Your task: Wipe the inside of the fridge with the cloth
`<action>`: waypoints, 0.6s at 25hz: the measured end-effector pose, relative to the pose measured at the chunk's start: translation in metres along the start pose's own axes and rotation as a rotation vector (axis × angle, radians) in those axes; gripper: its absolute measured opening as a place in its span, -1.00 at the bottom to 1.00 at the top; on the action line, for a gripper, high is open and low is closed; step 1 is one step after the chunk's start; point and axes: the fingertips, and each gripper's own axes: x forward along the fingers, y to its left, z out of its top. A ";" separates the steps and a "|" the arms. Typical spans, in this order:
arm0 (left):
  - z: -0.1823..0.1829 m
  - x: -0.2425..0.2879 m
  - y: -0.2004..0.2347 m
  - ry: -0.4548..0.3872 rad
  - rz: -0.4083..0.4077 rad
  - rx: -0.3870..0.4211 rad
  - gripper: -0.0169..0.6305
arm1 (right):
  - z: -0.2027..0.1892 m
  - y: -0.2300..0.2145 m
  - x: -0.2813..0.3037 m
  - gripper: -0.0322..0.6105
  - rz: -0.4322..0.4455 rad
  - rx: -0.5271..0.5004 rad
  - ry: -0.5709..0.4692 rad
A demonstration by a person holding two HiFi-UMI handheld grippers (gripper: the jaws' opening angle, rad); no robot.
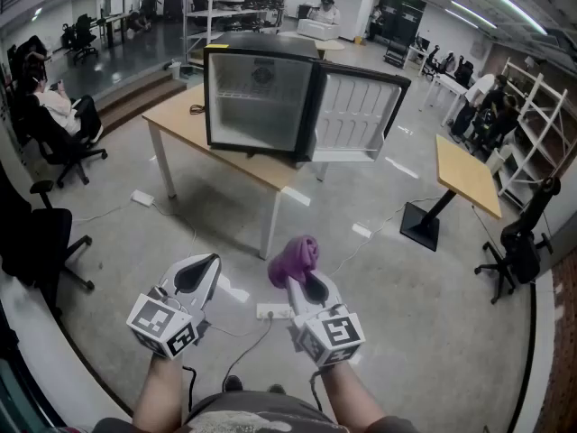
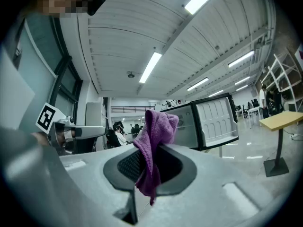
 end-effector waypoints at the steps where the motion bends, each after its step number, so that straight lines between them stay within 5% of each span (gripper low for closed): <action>1: 0.000 0.000 0.001 -0.003 -0.003 0.000 -0.89 | 0.003 0.001 0.001 -0.78 -0.010 0.000 0.001; 15: 0.004 -0.015 0.030 -0.021 -0.003 -0.006 -0.89 | 0.005 0.028 0.019 -0.78 -0.042 -0.027 0.007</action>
